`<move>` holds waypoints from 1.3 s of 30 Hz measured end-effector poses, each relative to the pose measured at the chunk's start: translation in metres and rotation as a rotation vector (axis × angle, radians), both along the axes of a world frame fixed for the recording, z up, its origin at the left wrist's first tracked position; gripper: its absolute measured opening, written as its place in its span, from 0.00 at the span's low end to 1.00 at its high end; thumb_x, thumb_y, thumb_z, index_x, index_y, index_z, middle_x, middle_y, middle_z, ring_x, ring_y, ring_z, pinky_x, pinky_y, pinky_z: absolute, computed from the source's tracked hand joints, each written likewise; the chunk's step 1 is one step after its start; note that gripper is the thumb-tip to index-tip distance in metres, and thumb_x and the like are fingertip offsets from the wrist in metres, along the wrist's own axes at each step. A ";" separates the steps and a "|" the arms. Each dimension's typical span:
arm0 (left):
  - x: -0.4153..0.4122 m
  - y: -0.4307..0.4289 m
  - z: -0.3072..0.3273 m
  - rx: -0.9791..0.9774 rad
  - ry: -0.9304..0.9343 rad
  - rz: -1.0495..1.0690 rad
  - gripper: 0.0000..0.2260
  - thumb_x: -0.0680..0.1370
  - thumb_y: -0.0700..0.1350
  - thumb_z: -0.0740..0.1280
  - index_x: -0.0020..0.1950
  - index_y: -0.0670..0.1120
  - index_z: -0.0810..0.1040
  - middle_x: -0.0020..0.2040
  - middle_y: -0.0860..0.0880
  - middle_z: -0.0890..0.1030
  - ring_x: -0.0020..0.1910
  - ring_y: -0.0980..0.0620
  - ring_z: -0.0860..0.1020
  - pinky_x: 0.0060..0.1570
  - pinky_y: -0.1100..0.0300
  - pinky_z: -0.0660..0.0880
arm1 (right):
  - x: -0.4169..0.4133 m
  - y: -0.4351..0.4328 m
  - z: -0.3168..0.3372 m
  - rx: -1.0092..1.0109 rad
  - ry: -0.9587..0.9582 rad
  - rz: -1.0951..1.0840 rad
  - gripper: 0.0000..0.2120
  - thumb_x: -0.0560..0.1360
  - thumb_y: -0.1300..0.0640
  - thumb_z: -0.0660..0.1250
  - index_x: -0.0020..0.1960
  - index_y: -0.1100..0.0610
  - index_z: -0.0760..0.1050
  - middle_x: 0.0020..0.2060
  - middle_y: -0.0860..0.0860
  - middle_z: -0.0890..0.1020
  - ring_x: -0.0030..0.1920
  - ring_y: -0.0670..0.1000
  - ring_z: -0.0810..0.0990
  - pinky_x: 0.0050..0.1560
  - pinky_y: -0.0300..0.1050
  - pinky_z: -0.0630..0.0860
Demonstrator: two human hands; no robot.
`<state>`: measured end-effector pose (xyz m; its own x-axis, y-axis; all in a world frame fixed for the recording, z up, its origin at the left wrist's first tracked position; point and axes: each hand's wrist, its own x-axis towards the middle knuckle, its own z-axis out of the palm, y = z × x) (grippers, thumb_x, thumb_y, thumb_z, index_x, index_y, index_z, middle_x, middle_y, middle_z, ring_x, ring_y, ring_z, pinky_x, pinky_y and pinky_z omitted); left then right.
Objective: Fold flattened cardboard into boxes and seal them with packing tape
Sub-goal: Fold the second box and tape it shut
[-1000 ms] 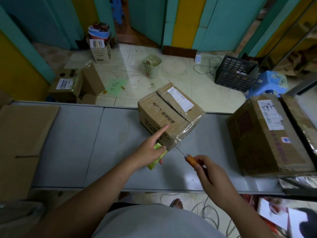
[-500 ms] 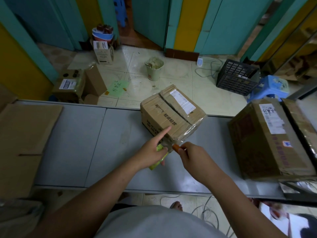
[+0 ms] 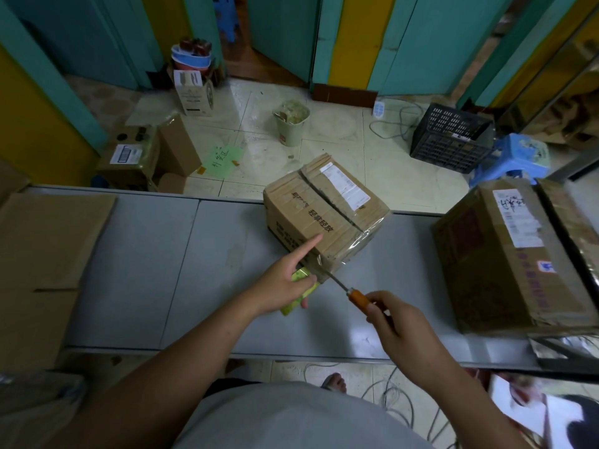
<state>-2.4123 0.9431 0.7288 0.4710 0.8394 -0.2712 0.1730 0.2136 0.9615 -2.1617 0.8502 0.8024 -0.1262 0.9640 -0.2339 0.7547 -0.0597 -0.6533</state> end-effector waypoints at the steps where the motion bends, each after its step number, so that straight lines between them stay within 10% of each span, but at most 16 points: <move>1: 0.000 0.000 0.000 -0.001 0.000 -0.003 0.37 0.83 0.40 0.68 0.79 0.75 0.60 0.80 0.58 0.68 0.37 0.46 0.85 0.41 0.49 0.84 | 0.004 -0.004 -0.003 0.002 0.015 -0.006 0.07 0.83 0.42 0.58 0.58 0.37 0.74 0.42 0.42 0.83 0.43 0.46 0.82 0.43 0.43 0.79; 21: -0.005 0.001 0.006 -0.029 0.010 -0.049 0.36 0.82 0.43 0.68 0.79 0.75 0.60 0.75 0.74 0.62 0.37 0.48 0.84 0.42 0.51 0.84 | 0.006 -0.009 -0.024 -0.007 0.055 -0.042 0.23 0.78 0.33 0.52 0.64 0.42 0.75 0.49 0.38 0.81 0.44 0.35 0.78 0.41 0.31 0.68; 26: -0.005 0.000 0.009 -0.033 0.006 -0.042 0.36 0.83 0.41 0.67 0.79 0.75 0.60 0.72 0.79 0.64 0.37 0.49 0.84 0.44 0.48 0.85 | -0.005 0.004 -0.028 -0.024 0.031 -0.032 0.10 0.85 0.45 0.59 0.63 0.43 0.76 0.45 0.39 0.80 0.42 0.36 0.78 0.38 0.32 0.69; 39: -0.006 0.003 0.005 -0.019 -0.009 -0.059 0.38 0.84 0.36 0.64 0.80 0.75 0.60 0.80 0.65 0.62 0.37 0.46 0.83 0.41 0.49 0.84 | 0.014 -0.009 -0.040 -0.021 -0.056 -0.018 0.08 0.84 0.43 0.61 0.61 0.40 0.75 0.44 0.40 0.81 0.39 0.43 0.80 0.41 0.39 0.75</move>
